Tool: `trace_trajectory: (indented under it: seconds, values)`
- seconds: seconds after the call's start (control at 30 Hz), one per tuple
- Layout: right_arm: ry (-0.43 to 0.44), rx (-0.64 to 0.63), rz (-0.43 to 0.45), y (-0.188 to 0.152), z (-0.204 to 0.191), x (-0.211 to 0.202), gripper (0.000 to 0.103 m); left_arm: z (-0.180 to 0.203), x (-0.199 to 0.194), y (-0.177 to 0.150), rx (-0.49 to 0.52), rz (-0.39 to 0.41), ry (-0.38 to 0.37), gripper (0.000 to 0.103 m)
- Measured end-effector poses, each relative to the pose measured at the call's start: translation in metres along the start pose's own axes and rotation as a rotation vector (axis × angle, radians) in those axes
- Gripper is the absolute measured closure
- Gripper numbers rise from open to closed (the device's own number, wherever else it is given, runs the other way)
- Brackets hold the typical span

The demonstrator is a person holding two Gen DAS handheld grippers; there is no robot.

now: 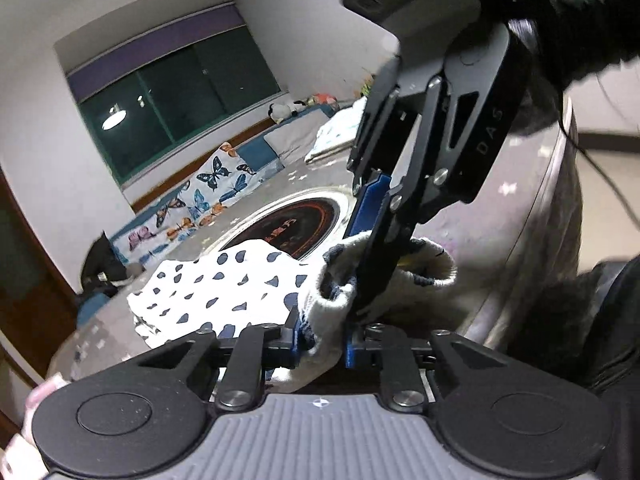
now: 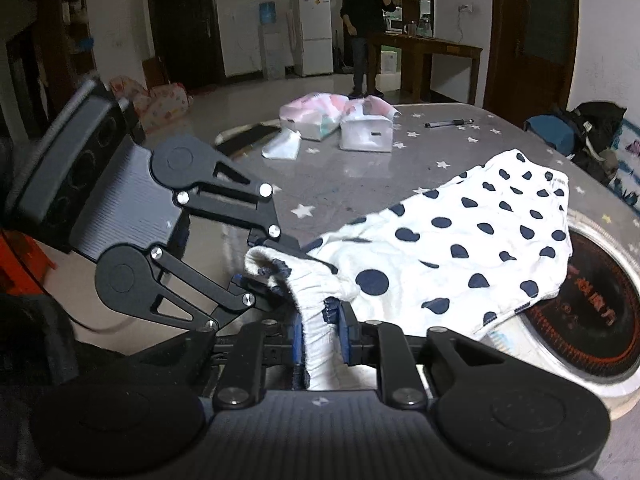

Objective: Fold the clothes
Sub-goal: 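Raise the held cuffs high with the left gripper over the pants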

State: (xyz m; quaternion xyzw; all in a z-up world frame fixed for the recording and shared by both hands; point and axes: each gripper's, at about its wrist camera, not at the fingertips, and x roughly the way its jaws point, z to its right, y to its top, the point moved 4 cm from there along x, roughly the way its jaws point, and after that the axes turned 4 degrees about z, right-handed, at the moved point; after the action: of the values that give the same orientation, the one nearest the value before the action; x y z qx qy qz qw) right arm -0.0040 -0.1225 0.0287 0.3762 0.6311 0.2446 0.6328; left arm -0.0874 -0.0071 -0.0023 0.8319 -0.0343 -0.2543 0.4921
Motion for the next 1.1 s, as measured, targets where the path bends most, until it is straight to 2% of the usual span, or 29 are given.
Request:
trace_trajectory:
  seconds: [0.13, 0.27, 0.33, 0.43, 0.53, 0.63, 0.73, 0.83, 0.9, 1.1]
  values:
    - [0.040, 0.045, 0.067, 0.010, 0.001, -0.022, 0.071, -0.003, -0.022, 0.009, -0.085, 0.028, 0.005, 0.083]
    - [0.062, 0.068, 0.138, 0.022, 0.003, -0.041, 0.071, -0.007, -0.045, 0.018, -0.143, 0.059, 0.008, 0.084]
    - [0.092, 0.102, 0.171, 0.027, 0.007, -0.046, 0.066, -0.007, -0.059, 0.023, -0.174, 0.073, 0.009, 0.084]
    - [0.084, 0.108, 0.186, 0.032, 0.014, -0.044, 0.060, -0.010, -0.075, 0.029, -0.213, 0.087, 0.009, 0.084]
    - [0.142, 0.156, 0.208, 0.036, 0.022, -0.041, 0.057, -0.014, -0.086, 0.029, -0.214, 0.074, 0.035, 0.084]
    - [0.238, 0.230, 0.272, 0.041, 0.034, -0.048, 0.057, -0.021, -0.091, 0.026, -0.252, 0.056, 0.049, 0.084]
    - [0.174, 0.247, 0.271, 0.044, 0.047, -0.049, 0.057, -0.025, -0.097, 0.024, -0.283, 0.055, 0.045, 0.084]
    - [0.092, 0.248, 0.220, 0.043, 0.060, -0.037, 0.057, -0.023, -0.104, 0.024, -0.298, 0.060, 0.039, 0.084]
    - [0.032, 0.218, 0.173, 0.040, 0.066, -0.023, 0.057, -0.025, -0.110, 0.024, -0.326, 0.068, 0.033, 0.084]
    - [-0.056, 0.166, 0.049, 0.034, 0.087, 0.037, 0.057, -0.032, -0.131, 0.034, -0.392, 0.108, 0.026, 0.084]
